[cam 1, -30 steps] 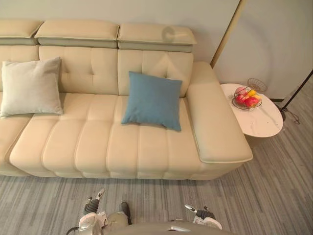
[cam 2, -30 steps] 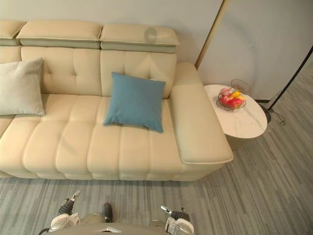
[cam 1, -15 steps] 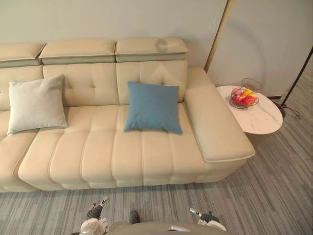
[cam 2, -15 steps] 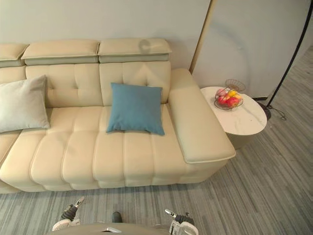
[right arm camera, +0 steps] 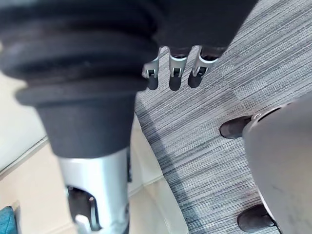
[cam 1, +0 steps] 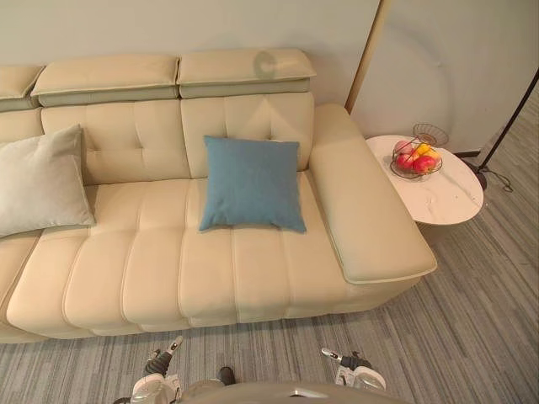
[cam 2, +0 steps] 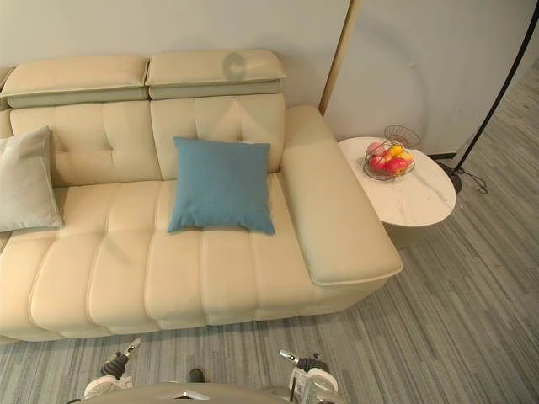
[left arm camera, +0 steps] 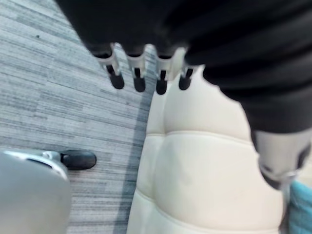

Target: Pick up cushions and gather them together orderly.

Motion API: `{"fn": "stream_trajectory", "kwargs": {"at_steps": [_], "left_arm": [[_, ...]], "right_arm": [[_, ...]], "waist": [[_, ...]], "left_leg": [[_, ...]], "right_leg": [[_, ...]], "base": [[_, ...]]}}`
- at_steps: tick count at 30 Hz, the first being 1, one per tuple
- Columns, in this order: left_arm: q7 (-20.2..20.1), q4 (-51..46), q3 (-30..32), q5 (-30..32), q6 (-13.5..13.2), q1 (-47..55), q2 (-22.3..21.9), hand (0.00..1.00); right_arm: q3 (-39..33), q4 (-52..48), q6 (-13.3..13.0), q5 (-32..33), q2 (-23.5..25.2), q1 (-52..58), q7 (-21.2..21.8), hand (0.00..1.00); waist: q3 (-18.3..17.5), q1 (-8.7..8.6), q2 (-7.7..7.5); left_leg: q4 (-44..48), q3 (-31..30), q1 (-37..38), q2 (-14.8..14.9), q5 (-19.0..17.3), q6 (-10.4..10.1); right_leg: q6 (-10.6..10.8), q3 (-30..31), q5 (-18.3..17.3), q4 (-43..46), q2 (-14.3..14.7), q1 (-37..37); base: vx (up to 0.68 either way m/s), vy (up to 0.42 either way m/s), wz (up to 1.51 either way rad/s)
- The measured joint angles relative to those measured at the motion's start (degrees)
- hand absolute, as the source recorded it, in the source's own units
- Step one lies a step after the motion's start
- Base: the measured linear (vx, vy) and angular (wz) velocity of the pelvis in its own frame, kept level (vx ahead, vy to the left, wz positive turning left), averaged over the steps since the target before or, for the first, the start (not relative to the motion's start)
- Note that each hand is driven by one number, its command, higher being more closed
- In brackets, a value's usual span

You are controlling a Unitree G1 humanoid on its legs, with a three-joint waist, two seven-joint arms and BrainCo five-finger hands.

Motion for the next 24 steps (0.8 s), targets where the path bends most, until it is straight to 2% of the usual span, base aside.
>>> {"fn": "stream_trajectory", "kwargs": {"at_steps": [9, 13, 17, 19, 20, 22, 24], "left_arm": [[-1.8, 0.7, -2.9, -2.7, 0.0, -0.4, 0.9, 0.00], [-2.1, 1.8, -4.7, -2.8, 0.1, -1.4, 0.8, 0.00], [-2.2, 1.7, -5.0, -2.8, 0.1, -1.7, 0.3, 0.00], [-2.6, 1.6, -3.9, -2.8, 0.1, -2.2, 0.0, 0.00], [-2.8, 1.6, -3.9, -2.9, 0.1, -2.2, 0.0, 0.00], [-2.8, 1.7, -3.4, -2.9, 0.1, -2.3, -0.8, 0.00], [-2.8, 1.5, -2.4, -2.8, 0.1, -2.5, -1.1, 0.00]], "right_arm": [[-1.8, 0.0, 1.3, 1.1, 0.0, 0.5, 0.6, 0.00], [-1.9, 0.0, 1.3, 1.5, 0.0, 0.4, 0.5, 0.00], [-2.0, -0.1, 1.2, 1.7, -0.2, 0.3, 0.4, 0.00], [-2.0, -0.1, 1.1, 2.4, -0.3, 0.2, 0.3, 0.00], [-1.9, -0.1, 1.0, 2.8, -0.4, 0.1, 0.2, 0.00], [-1.9, -0.7, 0.9, 2.8, -0.9, -0.2, -0.1, 0.00], [-1.5, -1.4, 0.8, 2.8, -0.6, -0.2, -0.2, 0.00]], "waist": [[0.2, -0.21, -0.23], [0.5, -0.88, -0.09], [0.7, -1.02, 0.20], [1.0, -1.32, -0.24], [1.1, -1.00, -0.01], [1.7, -1.08, 1.42], [1.8, -0.89, 1.34]], "left_leg": [[0.2, 3.4, 0.9, 1.1, -0.9, -1.3], [0.4, 5.5, 1.7, 2.3, -1.4, -2.0], [0.7, 8.0, 1.3, 3.2, -1.7, -2.5], [4.2, 4.9, -1.6, 3.3, -2.2, -2.0], [5.3, 2.4, -2.5, 3.5, -2.8, -2.6], [7.2, 1.6, -2.4, 4.6, -6.6, -2.7], [8.9, 6.0, -2.2, 4.9, -8.8, -2.5]], "right_leg": [[0.4, 1.4, 0.6, -0.8, 0.7, 0.0], [0.0, 2.0, 1.4, -1.4, 1.6, 0.0], [-0.7, 7.7, 2.6, -1.4, 3.1, -3.2], [-0.6, 11.4, 3.6, -1.1, 2.9, -5.9], [-0.5, 14.0, 4.3, -1.1, 2.9, -7.6], [0.1, 18.7, 5.8, -1.1, 4.0, -9.6], [0.4, 23.3, 7.5, -1.0, 4.6, -11.5]], "base": [[0.03, -0.036, -0.16], [0.00, -0.056, -0.31], [-0.04, -0.044, -0.61], [-0.04, -0.049, -0.84], [-0.04, -0.060, -1.05], [-0.05, -0.022, -1.27], [-0.07, 0.039, -1.38]]}}
